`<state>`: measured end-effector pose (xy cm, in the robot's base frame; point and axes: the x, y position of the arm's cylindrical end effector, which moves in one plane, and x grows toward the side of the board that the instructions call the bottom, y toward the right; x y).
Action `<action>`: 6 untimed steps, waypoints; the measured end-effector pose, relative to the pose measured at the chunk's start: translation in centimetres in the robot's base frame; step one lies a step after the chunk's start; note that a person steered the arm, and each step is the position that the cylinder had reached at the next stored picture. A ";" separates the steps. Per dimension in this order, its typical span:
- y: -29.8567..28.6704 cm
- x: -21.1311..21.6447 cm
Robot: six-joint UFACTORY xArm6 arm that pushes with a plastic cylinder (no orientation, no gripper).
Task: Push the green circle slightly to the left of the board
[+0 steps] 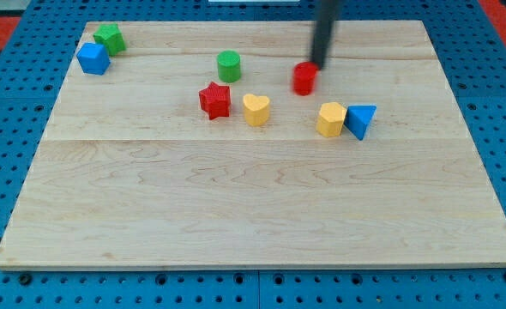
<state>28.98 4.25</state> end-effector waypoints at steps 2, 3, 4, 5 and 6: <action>-9.7 -1.5; -5.9 -1.9; 2.8 -2.0; -1.8 -2.0; -9.5 -1.6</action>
